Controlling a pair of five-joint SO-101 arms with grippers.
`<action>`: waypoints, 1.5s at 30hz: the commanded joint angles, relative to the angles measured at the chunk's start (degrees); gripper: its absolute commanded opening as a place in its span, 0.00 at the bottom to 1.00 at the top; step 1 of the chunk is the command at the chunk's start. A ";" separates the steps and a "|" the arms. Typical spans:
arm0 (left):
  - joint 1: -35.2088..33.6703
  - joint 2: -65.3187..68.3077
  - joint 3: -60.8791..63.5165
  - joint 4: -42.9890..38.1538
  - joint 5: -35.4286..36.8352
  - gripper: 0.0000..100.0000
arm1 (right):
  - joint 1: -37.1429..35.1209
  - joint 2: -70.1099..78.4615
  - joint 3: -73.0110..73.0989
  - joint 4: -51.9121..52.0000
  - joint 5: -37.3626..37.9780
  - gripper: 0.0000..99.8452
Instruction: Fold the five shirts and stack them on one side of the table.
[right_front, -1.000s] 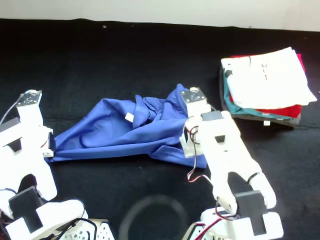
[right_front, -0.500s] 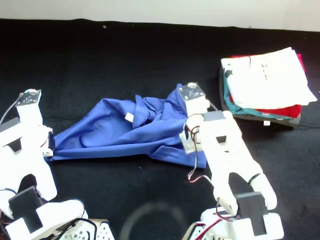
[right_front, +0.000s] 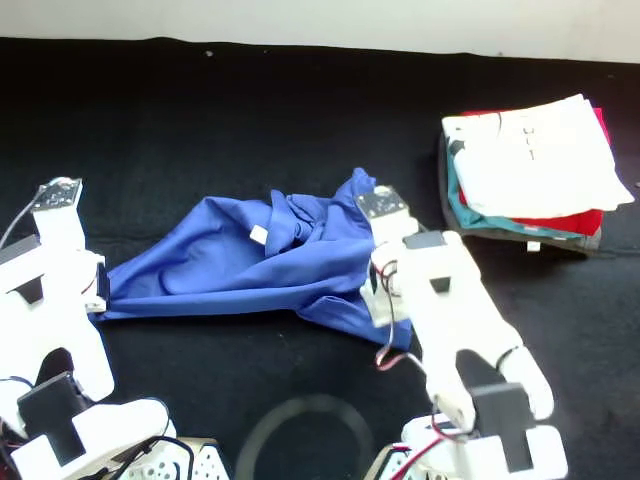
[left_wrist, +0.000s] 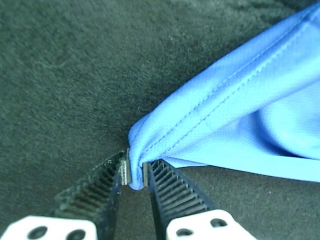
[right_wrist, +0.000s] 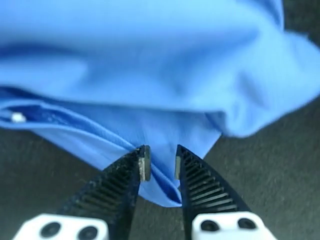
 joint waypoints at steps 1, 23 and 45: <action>0.13 -0.40 -0.66 -0.79 0.09 0.01 | 0.40 -5.41 4.53 0.40 3.16 0.09; 0.13 -0.40 -0.66 -0.70 0.09 0.01 | -1.01 -24.04 13.14 7.43 -1.58 0.22; -0.04 -0.40 -0.57 -0.70 0.09 0.01 | -9.19 -6.37 13.23 -1.89 1.76 0.18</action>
